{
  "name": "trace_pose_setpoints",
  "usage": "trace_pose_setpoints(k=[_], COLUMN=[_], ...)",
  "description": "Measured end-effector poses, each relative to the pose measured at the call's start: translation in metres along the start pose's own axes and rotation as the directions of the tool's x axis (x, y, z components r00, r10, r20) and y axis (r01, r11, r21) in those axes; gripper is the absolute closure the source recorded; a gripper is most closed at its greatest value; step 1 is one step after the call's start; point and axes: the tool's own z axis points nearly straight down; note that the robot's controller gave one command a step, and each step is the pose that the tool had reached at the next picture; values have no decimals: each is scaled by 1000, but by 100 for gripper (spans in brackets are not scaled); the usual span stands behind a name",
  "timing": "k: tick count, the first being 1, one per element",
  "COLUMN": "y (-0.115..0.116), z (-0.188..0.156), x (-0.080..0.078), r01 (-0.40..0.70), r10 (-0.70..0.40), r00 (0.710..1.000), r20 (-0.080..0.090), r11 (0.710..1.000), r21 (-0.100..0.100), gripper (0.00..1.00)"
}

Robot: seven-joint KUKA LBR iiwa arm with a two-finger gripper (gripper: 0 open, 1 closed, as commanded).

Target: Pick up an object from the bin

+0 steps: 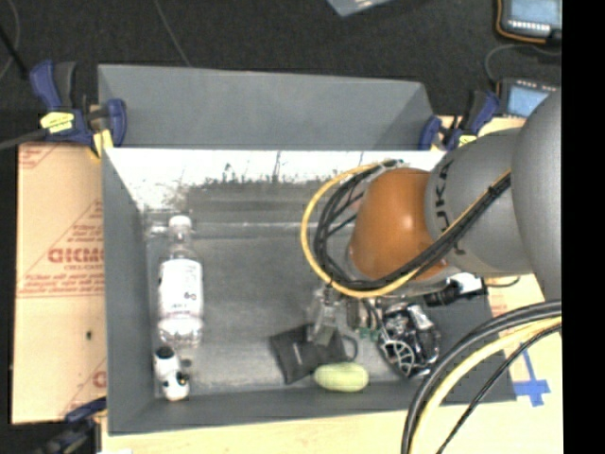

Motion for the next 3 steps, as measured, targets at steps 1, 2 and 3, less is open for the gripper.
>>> trace_pose_setpoints(k=[1, 2, 3], y=[0, 0, -1], z=[-18, -32, -47], x=[-2, -2, -1], r01=[0, 1, 2], r10=[0, -1, -2], r00=[1000, 1000, 1000], r20=[5, 6, 0], r11=[1000, 1000, 1000], r21=[-1, -1, 0], gripper=[100, 100, 100])
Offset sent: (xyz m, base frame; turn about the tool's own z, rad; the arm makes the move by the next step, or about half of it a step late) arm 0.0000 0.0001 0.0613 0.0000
